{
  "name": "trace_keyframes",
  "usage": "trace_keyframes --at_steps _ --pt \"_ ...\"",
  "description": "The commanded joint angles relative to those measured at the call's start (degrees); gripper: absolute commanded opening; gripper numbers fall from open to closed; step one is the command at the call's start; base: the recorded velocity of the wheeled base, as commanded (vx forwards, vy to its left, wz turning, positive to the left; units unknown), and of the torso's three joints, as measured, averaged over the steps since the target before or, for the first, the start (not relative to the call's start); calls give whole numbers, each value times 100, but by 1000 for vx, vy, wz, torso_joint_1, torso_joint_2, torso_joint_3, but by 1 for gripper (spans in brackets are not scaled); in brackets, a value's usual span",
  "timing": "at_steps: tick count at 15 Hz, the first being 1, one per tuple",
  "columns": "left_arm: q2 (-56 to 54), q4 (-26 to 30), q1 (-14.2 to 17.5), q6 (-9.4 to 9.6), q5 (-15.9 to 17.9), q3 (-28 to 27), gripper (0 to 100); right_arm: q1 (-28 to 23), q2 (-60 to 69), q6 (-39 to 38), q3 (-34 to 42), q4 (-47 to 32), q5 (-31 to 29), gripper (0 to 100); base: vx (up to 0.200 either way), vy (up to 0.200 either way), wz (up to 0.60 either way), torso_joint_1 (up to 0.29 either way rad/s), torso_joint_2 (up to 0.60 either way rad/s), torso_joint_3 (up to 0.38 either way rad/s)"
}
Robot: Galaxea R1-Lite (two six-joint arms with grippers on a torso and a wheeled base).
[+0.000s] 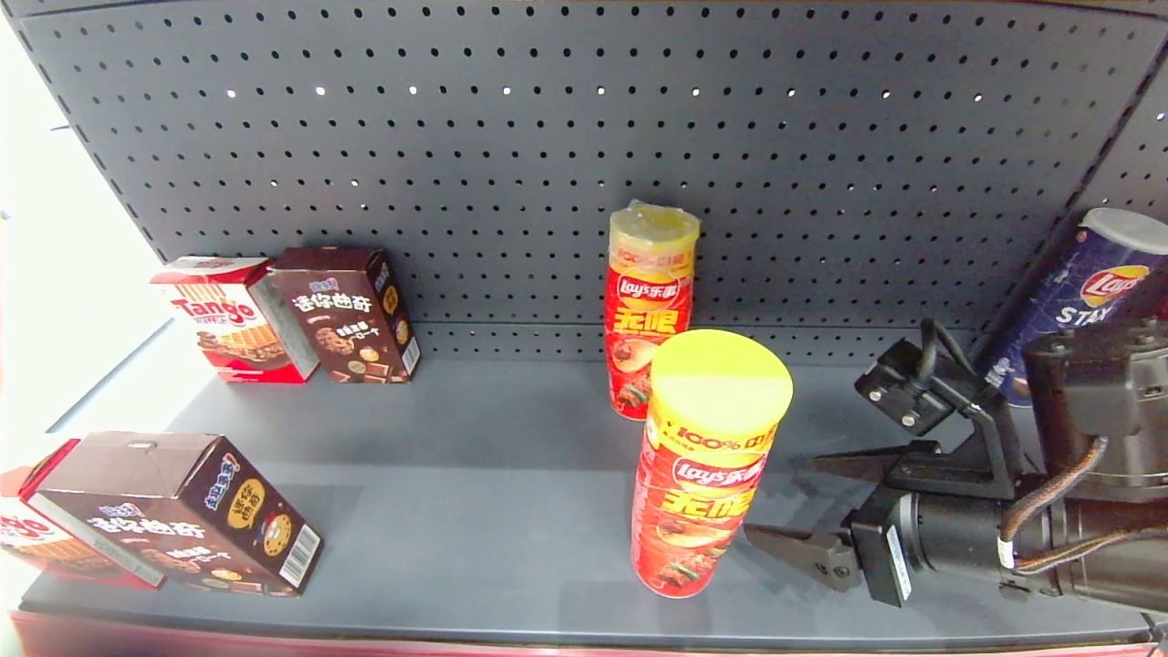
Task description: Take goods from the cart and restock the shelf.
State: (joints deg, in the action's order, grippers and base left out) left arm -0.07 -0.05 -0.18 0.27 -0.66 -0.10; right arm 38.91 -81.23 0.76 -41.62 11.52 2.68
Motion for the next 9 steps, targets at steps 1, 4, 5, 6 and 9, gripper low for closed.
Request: trace_keyframes --at_steps 1,4,5,6,9 --pt "7 -4 1 -9 -4 1 100 2 -157 4 -66 17 -5 100 0 0 0 0 0 0" --pt "7 -4 1 -9 -4 1 100 2 -289 4 -198 17 -5 100 0 0 0 0 0 0" --pt "7 -4 1 -9 -4 1 100 11 -315 21 -215 17 -5 100 0 0 0 0 0 0" --pt "7 -4 1 -9 -4 1 100 11 -315 65 -224 17 -5 100 0 0 0 0 0 0" --pt "7 -4 1 -36 -13 1 100 2 -245 74 -171 17 -5 100 0 0 0 0 0 0"
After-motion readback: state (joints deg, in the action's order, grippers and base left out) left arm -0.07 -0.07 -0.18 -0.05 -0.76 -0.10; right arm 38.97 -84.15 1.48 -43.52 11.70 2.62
